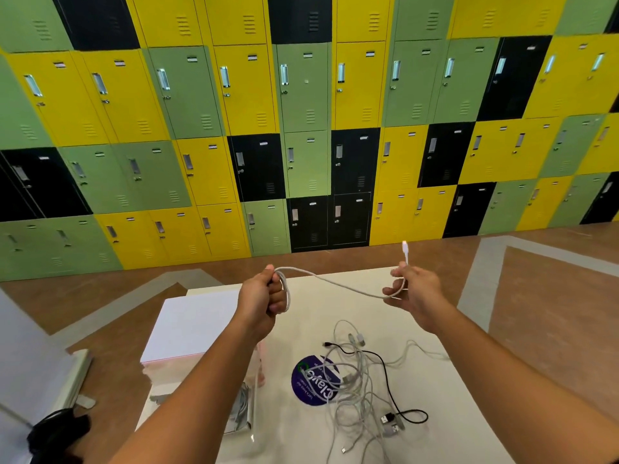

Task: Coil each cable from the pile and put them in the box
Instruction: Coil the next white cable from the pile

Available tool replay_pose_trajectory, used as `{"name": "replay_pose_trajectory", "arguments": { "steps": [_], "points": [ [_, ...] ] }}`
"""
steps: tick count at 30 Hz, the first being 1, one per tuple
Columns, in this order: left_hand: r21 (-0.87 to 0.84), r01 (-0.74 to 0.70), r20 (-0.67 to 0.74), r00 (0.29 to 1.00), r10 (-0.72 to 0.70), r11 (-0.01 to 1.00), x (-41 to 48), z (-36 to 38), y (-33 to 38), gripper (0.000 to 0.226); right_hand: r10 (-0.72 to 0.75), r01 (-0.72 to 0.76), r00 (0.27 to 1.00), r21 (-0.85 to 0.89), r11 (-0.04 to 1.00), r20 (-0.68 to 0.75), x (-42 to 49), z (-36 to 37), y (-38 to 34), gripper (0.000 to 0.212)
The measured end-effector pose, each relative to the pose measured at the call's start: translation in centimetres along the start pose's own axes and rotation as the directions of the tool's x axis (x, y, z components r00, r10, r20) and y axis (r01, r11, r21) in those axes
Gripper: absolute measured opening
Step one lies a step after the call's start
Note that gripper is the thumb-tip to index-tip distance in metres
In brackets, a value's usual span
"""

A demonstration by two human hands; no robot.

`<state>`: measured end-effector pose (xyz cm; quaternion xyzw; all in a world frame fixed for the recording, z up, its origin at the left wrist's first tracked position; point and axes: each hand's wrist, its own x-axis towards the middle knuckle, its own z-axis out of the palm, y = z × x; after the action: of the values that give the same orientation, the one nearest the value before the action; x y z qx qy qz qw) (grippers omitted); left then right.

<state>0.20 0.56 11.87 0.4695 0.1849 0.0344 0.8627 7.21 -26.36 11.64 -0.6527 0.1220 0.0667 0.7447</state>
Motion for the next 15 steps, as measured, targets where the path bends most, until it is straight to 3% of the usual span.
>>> {"name": "replay_pose_trajectory", "arguments": {
  "steps": [3,5,8,11,13,15],
  "points": [
    [0.055,0.034,0.102,0.994,-0.040,0.998,-0.6,0.6,0.0,0.041,0.066,-0.096,0.993,-0.343,0.934,-0.098,0.7,-0.7,1.1,0.039],
    [0.115,0.041,0.183,0.981,-0.061,0.993,-1.1,1.0,-0.1,0.042,-0.004,-0.060,0.992,-0.506,0.861,-0.125,0.3,-0.3,1.4,0.054],
    [0.183,0.061,0.274,0.955,-0.110,0.981,-1.8,1.8,-0.5,0.043,-0.171,0.216,0.976,-0.509,0.833,0.133,-1.5,1.5,0.8,0.048],
    [0.208,0.074,0.331,0.933,-0.142,0.975,-2.1,2.5,-0.9,0.043,-0.164,0.414,0.852,-0.449,0.792,0.497,-4.2,4.1,-0.5,0.028],
    [0.207,0.078,0.362,0.920,-0.150,0.975,-2.3,3.0,-1.0,0.043,-0.187,0.483,0.776,-0.376,0.791,0.602,-5.0,5.2,-0.9,0.020],
    [0.193,0.084,0.378,0.913,-0.153,0.977,-2.5,3.2,-1.0,0.043,-0.251,0.513,0.764,-0.323,0.795,0.595,-5.3,5.7,-1.2,0.016]
  ]
}}
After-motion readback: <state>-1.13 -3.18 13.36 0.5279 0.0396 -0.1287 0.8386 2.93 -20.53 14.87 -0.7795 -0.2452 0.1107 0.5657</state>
